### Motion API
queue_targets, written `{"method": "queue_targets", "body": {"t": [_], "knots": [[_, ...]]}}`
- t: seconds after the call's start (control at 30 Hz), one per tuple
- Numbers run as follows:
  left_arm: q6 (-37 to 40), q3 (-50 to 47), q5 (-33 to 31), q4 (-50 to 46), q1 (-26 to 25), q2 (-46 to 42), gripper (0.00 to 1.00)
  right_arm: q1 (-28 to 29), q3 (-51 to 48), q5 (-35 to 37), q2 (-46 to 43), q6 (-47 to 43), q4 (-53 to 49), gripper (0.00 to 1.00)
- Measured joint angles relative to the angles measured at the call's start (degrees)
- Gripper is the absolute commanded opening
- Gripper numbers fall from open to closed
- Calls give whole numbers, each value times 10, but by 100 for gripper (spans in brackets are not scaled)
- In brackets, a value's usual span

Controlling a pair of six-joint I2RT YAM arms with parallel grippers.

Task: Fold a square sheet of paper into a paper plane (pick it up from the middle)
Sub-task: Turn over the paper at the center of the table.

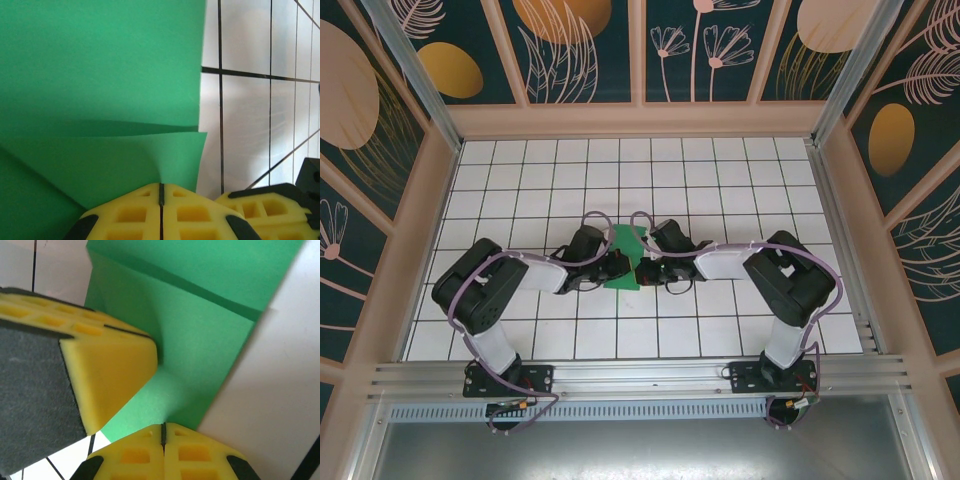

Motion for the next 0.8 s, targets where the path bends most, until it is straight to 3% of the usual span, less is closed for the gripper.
{"method": "queue_targets", "body": {"t": [0.53,0.8], "knots": [[67,32,-3,-94,67,-7,12,1,-4,9,1,-24,10,0],[105,62,-40,-146,102,-6,13,1,-19,9,-4,-26,32,0]]}}
